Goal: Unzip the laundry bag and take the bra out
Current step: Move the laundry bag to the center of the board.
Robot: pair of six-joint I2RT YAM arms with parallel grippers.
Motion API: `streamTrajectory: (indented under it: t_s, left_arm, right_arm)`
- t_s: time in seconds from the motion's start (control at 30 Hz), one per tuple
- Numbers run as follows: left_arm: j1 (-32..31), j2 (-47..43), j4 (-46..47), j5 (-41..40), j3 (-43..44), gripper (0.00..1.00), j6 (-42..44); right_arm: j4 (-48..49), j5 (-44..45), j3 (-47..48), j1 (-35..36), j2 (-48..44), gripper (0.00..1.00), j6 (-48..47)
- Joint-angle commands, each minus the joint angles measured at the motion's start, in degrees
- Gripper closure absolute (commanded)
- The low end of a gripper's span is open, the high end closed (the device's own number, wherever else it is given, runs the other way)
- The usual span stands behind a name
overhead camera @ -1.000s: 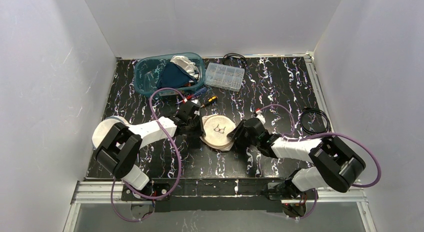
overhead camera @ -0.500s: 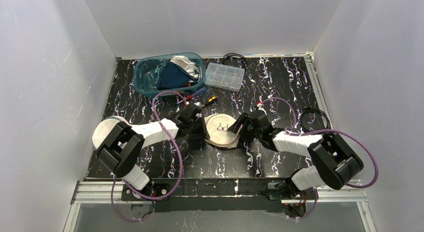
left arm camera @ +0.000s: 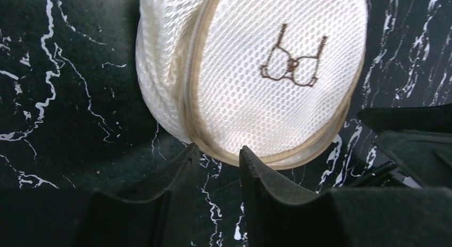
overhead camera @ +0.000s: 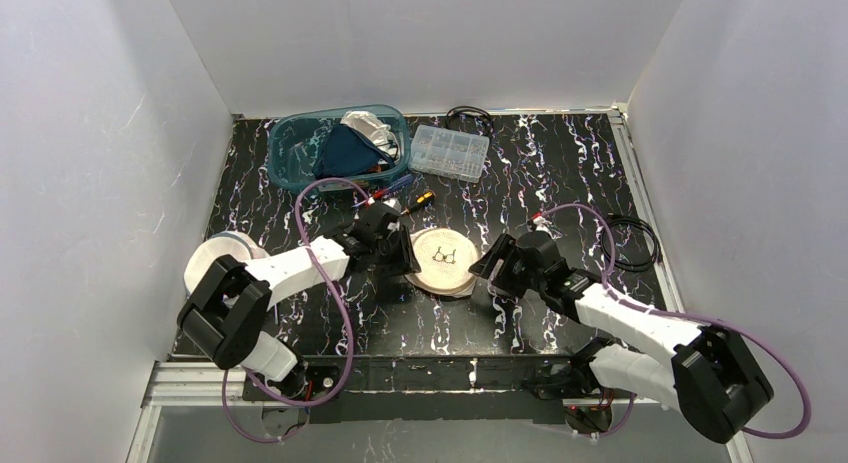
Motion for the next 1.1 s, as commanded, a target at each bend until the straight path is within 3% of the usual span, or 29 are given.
streamTrajectory:
  t_s: [0.0, 0.27, 0.6, 0.9, 1.07]
  left_arm:
    - [1.1, -1.8, -3.6, -0.4, 6.0, 0.67, 3.4]
    - [1.8, 5.9, -1.7, 3.1, 12.5, 0.73, 7.2]
    - [1.8, 10.2, 0.4, 0.2, 5.9, 0.81, 5.0]
    - [1.8, 11.0, 0.3, 0.6, 5.5, 0.82, 4.3]
    - [1.8, 10.5, -0.6, 1.2, 6.5, 0.8, 4.4]
  right_arm:
    - [4.3, -1.9, 0.0, 0.0, 3.3, 0.23, 3.7]
    - [12.4, -2.6, 1.4, 1.0, 11.9, 0.29, 6.2]
    - [16.2, -2.6, 1.3, 1.2, 18.8, 0.46, 6.0]
    - [17.3, -2.6, 0.6, 1.2, 21.1, 0.6, 5.0]
    - [17.4, -0.9, -0.1, 1.2, 20.9, 0.78, 3.9]
